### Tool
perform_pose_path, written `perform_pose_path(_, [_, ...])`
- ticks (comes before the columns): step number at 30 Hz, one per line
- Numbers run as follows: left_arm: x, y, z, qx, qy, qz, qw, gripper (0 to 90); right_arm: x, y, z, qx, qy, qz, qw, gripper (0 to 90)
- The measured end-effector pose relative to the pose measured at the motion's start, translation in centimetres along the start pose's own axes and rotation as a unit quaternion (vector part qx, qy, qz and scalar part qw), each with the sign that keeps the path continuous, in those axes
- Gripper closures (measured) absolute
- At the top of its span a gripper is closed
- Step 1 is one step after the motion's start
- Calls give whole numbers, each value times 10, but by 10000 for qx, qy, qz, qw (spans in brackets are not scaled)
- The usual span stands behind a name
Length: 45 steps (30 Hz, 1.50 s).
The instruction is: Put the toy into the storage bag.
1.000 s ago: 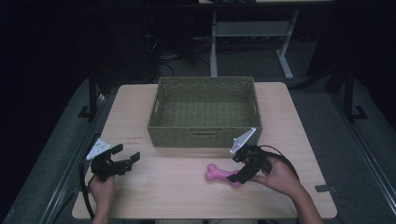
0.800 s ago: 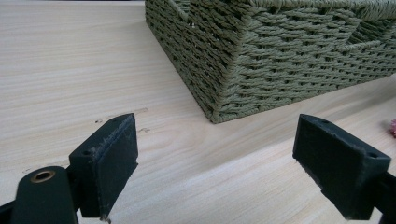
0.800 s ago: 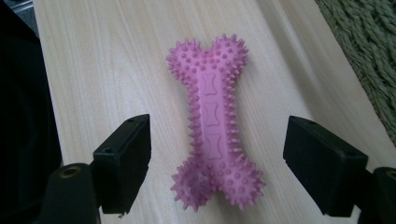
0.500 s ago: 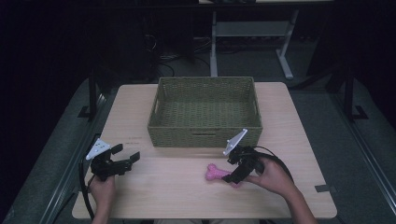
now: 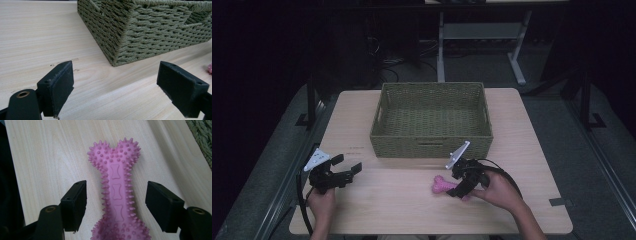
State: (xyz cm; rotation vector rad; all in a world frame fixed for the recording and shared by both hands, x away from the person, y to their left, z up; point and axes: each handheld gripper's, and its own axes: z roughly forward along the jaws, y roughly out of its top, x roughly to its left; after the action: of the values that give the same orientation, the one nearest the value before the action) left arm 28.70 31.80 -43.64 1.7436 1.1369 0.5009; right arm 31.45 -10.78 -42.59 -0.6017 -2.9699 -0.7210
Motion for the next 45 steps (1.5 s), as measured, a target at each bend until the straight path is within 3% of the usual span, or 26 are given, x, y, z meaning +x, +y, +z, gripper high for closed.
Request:
perform_pose_path(16, [0, 0, 0, 1, 3, 0, 10000, 136, 2, 1, 10, 102, -167, -156, 9997, 458])
perform_pose_path(36, [1, 0, 0, 1, 0, -8, 10000, 136, 4, 2, 17, 232, -206, -333, 9990, 558])
perform_pose_path(45, [1, 0, 0, 4, -7, -5, 10000, 136, 2, 1, 15, 235, -113, -329, 9991, 578])
